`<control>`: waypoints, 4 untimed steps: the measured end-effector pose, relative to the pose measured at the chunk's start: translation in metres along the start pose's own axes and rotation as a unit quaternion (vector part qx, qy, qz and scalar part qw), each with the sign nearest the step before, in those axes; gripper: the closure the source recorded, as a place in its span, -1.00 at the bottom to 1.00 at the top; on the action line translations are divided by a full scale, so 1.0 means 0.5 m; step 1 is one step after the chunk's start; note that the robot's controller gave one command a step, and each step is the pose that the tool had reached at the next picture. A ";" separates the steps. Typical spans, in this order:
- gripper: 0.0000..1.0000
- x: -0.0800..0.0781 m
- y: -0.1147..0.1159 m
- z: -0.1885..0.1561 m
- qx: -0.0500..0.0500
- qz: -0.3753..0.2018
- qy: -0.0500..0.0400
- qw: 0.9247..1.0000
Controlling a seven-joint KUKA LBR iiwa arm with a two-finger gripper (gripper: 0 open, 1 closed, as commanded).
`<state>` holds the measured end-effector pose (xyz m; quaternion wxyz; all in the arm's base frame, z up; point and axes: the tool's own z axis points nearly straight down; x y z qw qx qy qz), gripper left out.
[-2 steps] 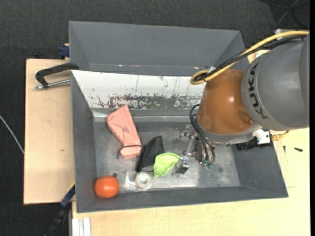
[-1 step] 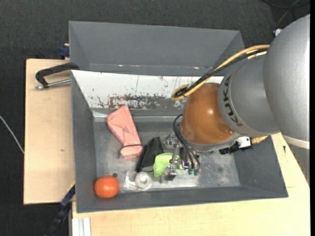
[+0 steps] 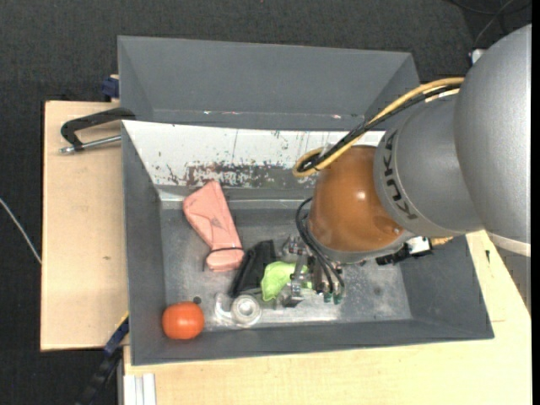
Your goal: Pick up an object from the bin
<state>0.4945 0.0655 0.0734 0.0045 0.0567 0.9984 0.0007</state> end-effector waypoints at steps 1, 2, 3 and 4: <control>1.00 0.000 0.000 0.000 0.000 0.000 0.000 1.000; 1.00 0.001 0.000 -0.004 0.000 0.000 0.001 1.000; 1.00 0.002 0.000 -0.015 0.000 0.000 0.002 1.000; 1.00 0.003 0.000 -0.029 0.000 0.000 0.004 1.000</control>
Offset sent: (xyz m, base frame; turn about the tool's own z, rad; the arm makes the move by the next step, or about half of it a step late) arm 0.0001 0.0000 0.0224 0.0000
